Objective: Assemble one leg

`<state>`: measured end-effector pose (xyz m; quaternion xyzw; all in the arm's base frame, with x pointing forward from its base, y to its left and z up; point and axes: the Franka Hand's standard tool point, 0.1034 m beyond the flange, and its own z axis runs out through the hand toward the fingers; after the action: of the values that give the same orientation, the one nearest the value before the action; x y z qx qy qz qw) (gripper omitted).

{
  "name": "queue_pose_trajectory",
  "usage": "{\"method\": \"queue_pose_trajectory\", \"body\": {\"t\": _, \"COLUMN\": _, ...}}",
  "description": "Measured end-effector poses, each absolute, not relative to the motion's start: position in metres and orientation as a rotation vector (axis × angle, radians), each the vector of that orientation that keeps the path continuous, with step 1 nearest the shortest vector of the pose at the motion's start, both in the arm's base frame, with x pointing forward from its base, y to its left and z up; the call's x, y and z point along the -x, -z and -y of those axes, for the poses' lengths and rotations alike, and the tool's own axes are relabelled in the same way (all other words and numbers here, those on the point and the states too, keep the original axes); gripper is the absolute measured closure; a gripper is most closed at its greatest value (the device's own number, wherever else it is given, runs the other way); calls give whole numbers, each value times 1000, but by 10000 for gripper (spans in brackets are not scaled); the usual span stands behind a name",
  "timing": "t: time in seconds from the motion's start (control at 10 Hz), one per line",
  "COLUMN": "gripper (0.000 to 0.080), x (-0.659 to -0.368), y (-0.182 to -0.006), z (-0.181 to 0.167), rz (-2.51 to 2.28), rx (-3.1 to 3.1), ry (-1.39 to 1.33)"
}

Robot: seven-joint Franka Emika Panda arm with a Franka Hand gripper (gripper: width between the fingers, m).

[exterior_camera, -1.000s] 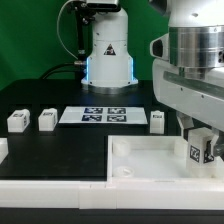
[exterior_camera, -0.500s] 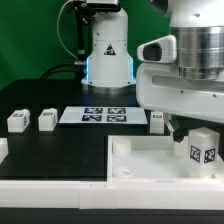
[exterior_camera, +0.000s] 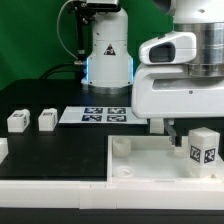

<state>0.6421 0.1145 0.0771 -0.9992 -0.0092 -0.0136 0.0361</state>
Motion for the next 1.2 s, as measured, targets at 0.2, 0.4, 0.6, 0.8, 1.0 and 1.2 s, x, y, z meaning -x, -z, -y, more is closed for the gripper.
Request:
{"method": "queue_pose_trajectory", "body": {"t": 0.2, "gripper": 150, "x": -642, "y": -77, "z": -114, "rz": 335, "rx": 3056, "ry": 53}}
{"method": "queue_pose_trajectory", "body": {"t": 0.4, "gripper": 150, "x": -642, "y": -76, "z": -112, "rz": 567, "rx": 3033, "ry": 56}}
{"method": "queue_pose_trajectory", "body": {"t": 0.6, "gripper": 150, "x": -642, "y": -76, "z": -112, "rz": 561, "rx": 3034, "ry": 55}}
{"method": "queue_pose_trajectory", "body": {"t": 0.8, "gripper": 250, "x": -642, "y": -76, "z": -112, "rz": 561, "rx": 3035, "ry": 55}}
{"method": "queue_pose_trajectory", "body": {"t": 1.0, "gripper": 397, "x": -642, "y": -76, "z": -112, "rz": 539, "rx": 3038, "ry": 54}}
{"method": "queue_pose_trajectory", "body": {"t": 1.2, "gripper": 509, "x": -642, "y": -75, "z": -113, "rz": 374, "rx": 3059, "ry": 55}}
